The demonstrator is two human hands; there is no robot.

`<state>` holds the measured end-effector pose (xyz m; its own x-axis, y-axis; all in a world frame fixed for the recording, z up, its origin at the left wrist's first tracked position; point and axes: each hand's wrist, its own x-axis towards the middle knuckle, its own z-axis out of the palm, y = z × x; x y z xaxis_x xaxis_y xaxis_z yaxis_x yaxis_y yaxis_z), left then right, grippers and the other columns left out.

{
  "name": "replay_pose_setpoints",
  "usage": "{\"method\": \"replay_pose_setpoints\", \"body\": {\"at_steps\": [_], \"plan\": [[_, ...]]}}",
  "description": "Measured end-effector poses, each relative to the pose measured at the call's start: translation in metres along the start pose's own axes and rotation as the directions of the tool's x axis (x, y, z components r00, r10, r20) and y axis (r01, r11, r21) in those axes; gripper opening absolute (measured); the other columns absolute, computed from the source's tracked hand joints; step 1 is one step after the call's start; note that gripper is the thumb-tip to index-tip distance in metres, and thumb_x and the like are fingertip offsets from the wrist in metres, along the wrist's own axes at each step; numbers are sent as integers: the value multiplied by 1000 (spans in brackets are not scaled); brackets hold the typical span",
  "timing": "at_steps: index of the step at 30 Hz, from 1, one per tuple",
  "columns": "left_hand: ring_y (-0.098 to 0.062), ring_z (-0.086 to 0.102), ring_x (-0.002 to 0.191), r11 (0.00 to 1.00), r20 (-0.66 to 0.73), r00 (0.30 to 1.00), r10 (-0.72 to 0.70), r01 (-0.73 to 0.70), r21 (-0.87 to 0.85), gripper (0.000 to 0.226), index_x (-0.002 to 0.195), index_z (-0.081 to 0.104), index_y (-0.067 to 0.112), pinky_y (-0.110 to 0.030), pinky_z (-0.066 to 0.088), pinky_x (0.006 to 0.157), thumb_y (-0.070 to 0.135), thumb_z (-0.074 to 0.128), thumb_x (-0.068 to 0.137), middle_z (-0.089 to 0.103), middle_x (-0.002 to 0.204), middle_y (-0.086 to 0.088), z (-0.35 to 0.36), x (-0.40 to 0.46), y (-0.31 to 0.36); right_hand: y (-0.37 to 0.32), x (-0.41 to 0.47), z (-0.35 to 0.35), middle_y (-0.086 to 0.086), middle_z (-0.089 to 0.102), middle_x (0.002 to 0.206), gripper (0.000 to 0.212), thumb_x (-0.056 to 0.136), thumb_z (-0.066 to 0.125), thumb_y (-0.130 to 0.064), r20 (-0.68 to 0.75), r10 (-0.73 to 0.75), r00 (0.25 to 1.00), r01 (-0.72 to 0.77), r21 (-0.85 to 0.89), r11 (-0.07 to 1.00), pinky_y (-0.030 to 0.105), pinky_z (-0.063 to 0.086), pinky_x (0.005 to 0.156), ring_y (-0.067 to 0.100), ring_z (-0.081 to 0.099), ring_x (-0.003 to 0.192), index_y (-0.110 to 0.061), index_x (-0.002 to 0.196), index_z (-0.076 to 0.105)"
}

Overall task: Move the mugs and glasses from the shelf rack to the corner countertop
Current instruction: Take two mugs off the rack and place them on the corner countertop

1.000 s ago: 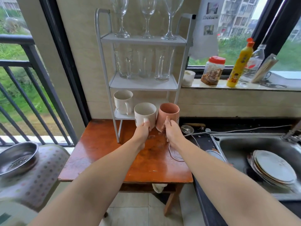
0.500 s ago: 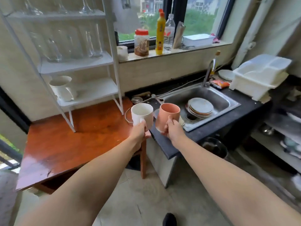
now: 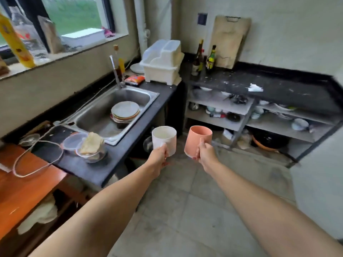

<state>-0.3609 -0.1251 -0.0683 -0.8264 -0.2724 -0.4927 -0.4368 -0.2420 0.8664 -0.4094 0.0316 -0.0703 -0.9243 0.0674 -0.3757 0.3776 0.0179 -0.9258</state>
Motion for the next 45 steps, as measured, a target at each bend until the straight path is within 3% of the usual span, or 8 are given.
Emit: {"method": "replay_pose_setpoints", "body": {"at_steps": [6,15,20,24,30,36,39,45], "plan": [[-11,40,58,997,138,990,-31,21,76,28,74,49,18,-24,45,51,33,44,97,37,65,1,158,6,-12,-3,43,-158,0,35,54,45,102,33,-39,-178,15,984,-7,47,999,22,41,43,8,36,36,-16,63,43],[-12,23,48,986,259,953,-158,138,94,26,72,44,13,-31,54,62,24,40,95,32,64,-1,366,-6,-34,-17,83,-357,2,35,61,46,101,33,-40,-324,63,944,-46,59,997,25,46,45,14,38,53,-15,64,43],[-11,23,47,981,307,935,-175,141,131,23,71,44,14,-28,53,59,19,40,93,33,63,-1,448,4,-27,-32,108,-431,4,45,79,31,102,32,-37,-357,74,931,-47,85,995,33,51,57,20,49,75,-13,93,50],[-11,25,48,976,343,919,-195,147,160,22,74,45,14,-28,53,59,21,40,94,34,64,-1,506,29,-22,-47,140,-474,6,46,79,36,103,31,-35,-393,68,917,-26,113,993,30,49,55,21,50,80,-5,96,51],[-11,25,49,974,397,896,-198,133,185,23,74,46,14,-28,53,61,22,41,95,34,64,0,598,88,-10,-66,218,-535,31,50,131,51,102,32,-35,-447,81,891,-40,99,994,40,52,81,42,51,121,6,129,45],[-12,32,51,962,408,889,-207,110,248,23,72,43,15,-25,54,55,23,42,94,36,67,0,710,154,23,-109,298,-607,21,50,132,48,102,32,-35,-479,140,866,-72,158,985,43,52,85,38,50,120,-3,137,40],[-12,33,54,963,428,875,-227,135,235,17,79,45,13,-30,56,65,22,43,93,37,68,-2,756,177,41,-132,332,-643,17,50,125,50,102,32,-38,-489,169,856,-89,183,979,41,53,86,35,50,119,-4,138,37],[-12,29,48,955,463,855,-233,111,275,26,64,40,12,-30,53,61,19,41,90,36,61,-2,842,232,61,-169,420,-705,12,50,105,30,101,33,-41,-518,197,832,-83,234,969,39,53,87,32,50,108,-13,110,41]]}}
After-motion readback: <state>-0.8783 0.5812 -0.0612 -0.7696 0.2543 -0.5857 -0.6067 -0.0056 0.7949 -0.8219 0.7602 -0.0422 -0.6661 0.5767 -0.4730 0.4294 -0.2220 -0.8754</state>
